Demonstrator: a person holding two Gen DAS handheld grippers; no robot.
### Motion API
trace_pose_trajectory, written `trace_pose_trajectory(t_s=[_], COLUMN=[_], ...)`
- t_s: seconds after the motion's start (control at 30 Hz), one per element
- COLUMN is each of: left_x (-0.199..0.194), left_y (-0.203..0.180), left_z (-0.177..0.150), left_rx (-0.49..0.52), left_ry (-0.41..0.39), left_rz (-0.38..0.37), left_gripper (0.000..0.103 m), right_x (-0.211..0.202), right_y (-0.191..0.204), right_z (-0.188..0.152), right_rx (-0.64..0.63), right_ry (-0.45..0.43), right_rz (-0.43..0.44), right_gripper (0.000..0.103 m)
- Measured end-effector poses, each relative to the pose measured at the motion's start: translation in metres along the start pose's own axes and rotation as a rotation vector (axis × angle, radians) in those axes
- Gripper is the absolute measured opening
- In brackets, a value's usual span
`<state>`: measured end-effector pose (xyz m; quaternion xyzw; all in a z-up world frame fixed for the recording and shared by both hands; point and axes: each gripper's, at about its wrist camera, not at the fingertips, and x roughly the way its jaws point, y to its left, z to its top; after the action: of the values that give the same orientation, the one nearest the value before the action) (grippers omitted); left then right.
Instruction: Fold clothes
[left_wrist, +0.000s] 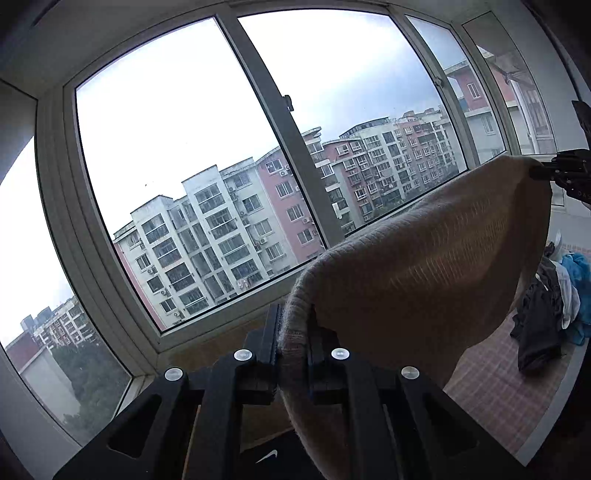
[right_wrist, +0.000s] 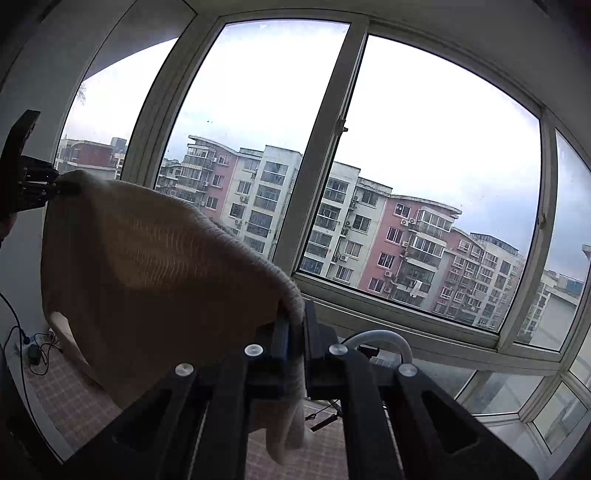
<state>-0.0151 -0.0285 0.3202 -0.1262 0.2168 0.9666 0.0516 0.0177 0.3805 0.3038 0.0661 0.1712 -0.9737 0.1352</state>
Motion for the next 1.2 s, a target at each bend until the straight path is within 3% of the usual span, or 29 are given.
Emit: trace_pose_trajectory(t_s=[0.17,0.27,0.37,0.43,0.47,0.57,0.67,0.73,0.8,0.97,1.03,1.1,1.2], left_x=[0.032,0.085,0.162,0.230,0.265,0.360,0.373,0.367,0.327,0.246,0.232,0.221,0.220], left_y=[-0.008,-0.013,-0.018,-0.027,-0.033,-0.063,-0.065,-0.063,-0.085,-0.164,-0.193,-0.205,-0.206], left_z=[-0.015,-0.035,-0.068,-0.106,-0.128,-0.209,-0.270,-0.304,-0.321,-0.363,-0.380,-0.396,-0.421], left_rx=[0.035,0.031,0.017,0.014,0.005,0.027,-0.036,-0.088,-0.145,-0.267,-0.240,-0.186,-0.235], left_ry=[0.087,0.185,0.304,0.405,0.461,0.692,0.801,0.852,0.879,0.969,1.012,1.034,1.063], left_rz=[-0.016,-0.044,-0.063,-0.067,-0.075,-0.077,-0.116,-0.150,-0.218,-0.420,-0.412,-0.347,-0.303], left_gripper=[0.010,0.010,0.010,0.011,0.018,0.021,0.016,0.019,0.018,0.025,0.029,0.030,0.039], right_x=[0.025,0.079,0.160,0.213,0.234,0.297,0.360,0.344,0.314,0.227,0.199,0.175,0.158], right_y=[0.002,-0.001,0.008,0.018,0.025,0.045,0.066,0.060,0.053,0.062,0.070,0.080,0.092], right_z=[-0.015,-0.040,-0.082,-0.121,-0.146,-0.221,-0.296,-0.328,-0.364,-0.447,-0.466,-0.475,-0.488], right_rx=[-0.013,0.010,0.021,0.024,0.021,0.010,0.000,0.081,0.181,0.318,0.358,0.348,0.339], right_ry=[0.042,0.121,0.229,0.324,0.387,0.576,0.765,0.816,0.877,1.042,1.082,1.103,1.125], right_rz=[-0.027,0.001,0.011,0.023,0.035,0.069,0.104,0.162,0.227,0.265,0.298,0.312,0.333], right_gripper=[0.006,0.006,0.006,0.006,0.006,0.008,0.010,0.021,0.044,0.044,0.044,0.046,0.048])
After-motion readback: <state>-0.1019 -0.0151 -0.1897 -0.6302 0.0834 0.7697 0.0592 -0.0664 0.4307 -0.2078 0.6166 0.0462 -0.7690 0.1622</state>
